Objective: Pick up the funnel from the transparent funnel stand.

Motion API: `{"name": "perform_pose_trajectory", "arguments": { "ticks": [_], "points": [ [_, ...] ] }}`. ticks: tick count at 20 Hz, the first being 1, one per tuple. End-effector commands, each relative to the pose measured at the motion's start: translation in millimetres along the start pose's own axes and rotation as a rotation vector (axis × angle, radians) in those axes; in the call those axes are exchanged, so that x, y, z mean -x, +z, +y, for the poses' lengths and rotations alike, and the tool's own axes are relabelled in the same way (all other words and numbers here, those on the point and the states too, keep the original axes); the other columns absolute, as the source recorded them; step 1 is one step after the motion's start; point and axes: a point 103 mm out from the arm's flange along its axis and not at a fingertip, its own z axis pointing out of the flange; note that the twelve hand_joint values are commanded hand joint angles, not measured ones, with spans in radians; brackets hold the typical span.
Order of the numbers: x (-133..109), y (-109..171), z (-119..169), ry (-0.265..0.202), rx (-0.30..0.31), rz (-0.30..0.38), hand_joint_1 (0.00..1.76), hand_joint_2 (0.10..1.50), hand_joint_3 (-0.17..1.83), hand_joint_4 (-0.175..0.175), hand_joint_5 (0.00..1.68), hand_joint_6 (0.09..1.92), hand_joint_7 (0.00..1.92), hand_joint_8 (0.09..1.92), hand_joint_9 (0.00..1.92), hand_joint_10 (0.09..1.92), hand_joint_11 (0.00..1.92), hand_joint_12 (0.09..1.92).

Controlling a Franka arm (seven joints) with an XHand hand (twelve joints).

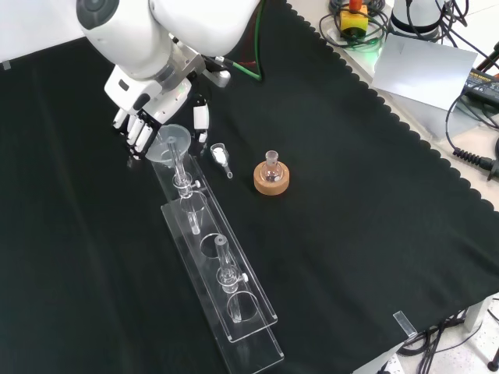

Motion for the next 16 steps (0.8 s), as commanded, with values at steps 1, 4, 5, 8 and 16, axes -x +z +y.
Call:
{"name": "perform_pose_trajectory", "arguments": {
  "ticks": [1, 4, 5, 8, 16],
  "points": [
    [3.1, -16.7, -6.3, 0.025, 0.046, -0.042, 0.74, 0.76, 0.36, -0.053, 0.63, 0.12, 0.50, 0.70, 0.70, 0.60, 0.31, 1.37],
    [5.4, -28.0, -11.1, 0.033, 0.080, -0.058, 0.76, 0.75, 0.39, -0.051, 0.65, 0.15, 0.53, 0.69, 0.73, 0.58, 0.34, 1.35],
    [5.3, -30.9, -13.6, 0.035, 0.095, -0.063, 0.76, 0.75, 0.40, -0.050, 0.66, 0.16, 0.53, 0.69, 0.73, 0.58, 0.34, 1.35],
    [7.2, -44.5, -19.9, 0.051, 0.103, -0.068, 0.77, 0.74, 0.43, -0.051, 0.65, 0.21, 0.54, 0.69, 0.75, 0.57, 0.36, 1.34],
    [23.8, -76.3, -66.6, 0.084, 0.174, -0.066, 0.78, 0.71, 0.48, -0.052, 0.56, 0.43, 0.54, 0.70, 0.76, 0.56, 0.38, 1.34]
  ]
}}
